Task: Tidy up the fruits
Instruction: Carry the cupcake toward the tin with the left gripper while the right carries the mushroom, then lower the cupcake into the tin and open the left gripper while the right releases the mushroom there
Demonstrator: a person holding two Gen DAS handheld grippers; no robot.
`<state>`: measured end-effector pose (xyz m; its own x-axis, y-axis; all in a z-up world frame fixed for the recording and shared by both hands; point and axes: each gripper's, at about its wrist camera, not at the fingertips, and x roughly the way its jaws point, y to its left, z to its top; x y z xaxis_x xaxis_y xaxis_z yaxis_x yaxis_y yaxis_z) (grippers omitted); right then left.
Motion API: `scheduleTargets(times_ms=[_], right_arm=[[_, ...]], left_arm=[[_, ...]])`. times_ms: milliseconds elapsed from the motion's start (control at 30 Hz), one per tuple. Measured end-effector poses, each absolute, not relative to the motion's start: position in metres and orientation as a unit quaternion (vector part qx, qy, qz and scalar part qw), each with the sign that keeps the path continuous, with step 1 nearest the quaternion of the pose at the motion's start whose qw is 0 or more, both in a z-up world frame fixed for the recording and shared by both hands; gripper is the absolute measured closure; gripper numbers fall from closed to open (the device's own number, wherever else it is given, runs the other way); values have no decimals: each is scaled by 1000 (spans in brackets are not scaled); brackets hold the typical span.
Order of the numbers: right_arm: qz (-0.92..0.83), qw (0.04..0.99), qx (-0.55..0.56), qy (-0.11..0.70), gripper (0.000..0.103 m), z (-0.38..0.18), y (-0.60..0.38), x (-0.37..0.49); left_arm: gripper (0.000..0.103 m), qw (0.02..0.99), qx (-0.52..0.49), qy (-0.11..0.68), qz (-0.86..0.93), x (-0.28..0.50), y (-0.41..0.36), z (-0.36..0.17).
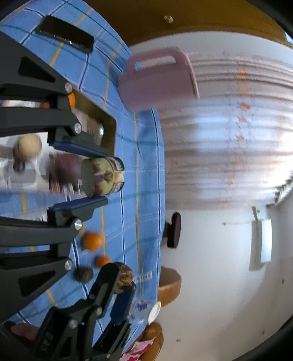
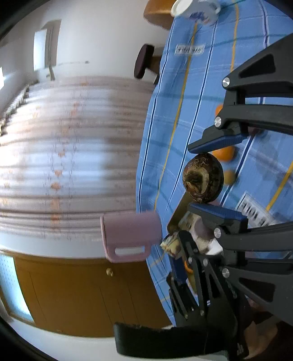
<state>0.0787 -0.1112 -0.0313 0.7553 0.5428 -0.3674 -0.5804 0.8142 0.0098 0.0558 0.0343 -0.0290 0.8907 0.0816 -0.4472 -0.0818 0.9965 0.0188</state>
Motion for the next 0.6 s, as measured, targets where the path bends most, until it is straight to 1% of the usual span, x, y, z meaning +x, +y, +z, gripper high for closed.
scheduleTargets(times_ms=[300, 600], right_arm=[[359, 910, -74, 195, 56, -39, -46, 83], [383, 894, -82, 216, 56, -55, -13, 85]], left_arm=[[67, 961, -15, 260, 94, 52, 90, -41], [67, 956, -20, 275, 105, 50, 111, -52]])
